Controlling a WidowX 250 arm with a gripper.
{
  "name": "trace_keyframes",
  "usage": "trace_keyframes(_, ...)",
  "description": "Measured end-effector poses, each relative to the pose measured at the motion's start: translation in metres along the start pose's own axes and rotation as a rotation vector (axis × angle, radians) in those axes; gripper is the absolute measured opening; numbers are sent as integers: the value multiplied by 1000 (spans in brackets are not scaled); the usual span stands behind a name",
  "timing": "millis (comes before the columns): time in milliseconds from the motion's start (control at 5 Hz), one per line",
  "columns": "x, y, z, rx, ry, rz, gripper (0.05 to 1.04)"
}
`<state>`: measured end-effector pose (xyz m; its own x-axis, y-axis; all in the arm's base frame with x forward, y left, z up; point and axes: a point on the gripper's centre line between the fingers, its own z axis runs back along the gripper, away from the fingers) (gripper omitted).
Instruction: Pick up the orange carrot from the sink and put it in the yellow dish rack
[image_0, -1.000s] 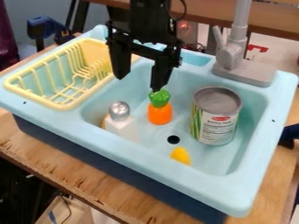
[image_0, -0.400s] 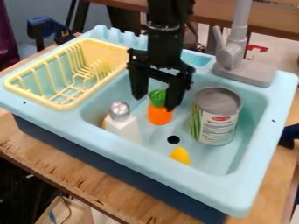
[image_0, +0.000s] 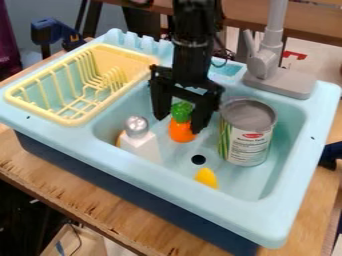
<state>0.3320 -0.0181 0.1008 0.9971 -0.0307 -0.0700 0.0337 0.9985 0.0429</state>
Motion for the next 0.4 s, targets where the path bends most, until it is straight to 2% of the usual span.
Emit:
trace_keyframes(200, 4, -1, 1, -11, -13, -2, 683)
trace_keyframes(400, 2, -4, 2, -28, -5, -9, 647)
